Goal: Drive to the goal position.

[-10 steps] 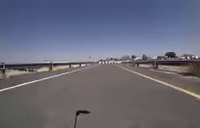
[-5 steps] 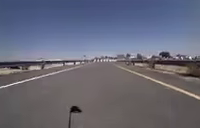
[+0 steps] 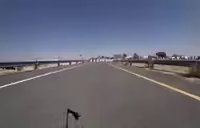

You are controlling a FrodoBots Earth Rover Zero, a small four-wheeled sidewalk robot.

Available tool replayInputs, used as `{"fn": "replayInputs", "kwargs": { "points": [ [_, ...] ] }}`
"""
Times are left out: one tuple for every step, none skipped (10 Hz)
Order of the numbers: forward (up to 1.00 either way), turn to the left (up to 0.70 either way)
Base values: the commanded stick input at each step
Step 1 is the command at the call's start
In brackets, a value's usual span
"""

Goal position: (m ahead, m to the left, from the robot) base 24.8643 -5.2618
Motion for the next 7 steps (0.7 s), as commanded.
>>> {"fn": "replayInputs", "kwargs": {
  "points": [
    [0.70,0.00],
    [0.70,0.00],
    [0.70,0.00],
    [0.70,0.00],
    [0.70,0.00],
    [0.70,0.00],
    [0.70,0.00]
  ]
}}
